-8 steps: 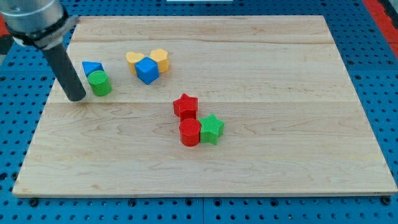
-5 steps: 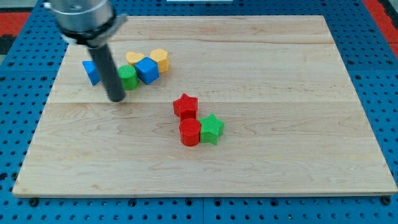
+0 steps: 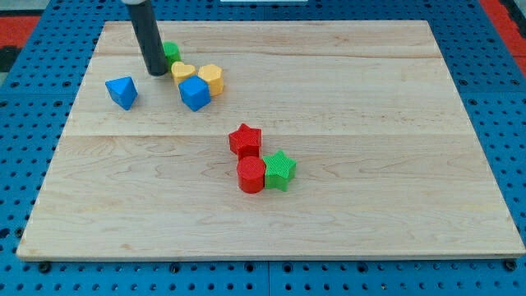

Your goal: Move the green circle diagonally to the triangle

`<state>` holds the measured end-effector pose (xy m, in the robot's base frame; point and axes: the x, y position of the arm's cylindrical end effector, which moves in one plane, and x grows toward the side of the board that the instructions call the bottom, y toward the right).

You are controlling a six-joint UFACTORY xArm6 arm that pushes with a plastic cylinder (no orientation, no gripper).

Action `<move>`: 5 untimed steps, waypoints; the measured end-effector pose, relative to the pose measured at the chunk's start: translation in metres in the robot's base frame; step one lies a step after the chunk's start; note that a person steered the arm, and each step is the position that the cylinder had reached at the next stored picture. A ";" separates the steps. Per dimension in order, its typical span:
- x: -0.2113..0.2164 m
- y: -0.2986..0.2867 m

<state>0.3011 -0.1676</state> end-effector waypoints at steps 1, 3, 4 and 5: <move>-0.018 0.001; -0.022 0.060; -0.025 0.053; -0.033 0.016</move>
<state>0.2676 -0.1516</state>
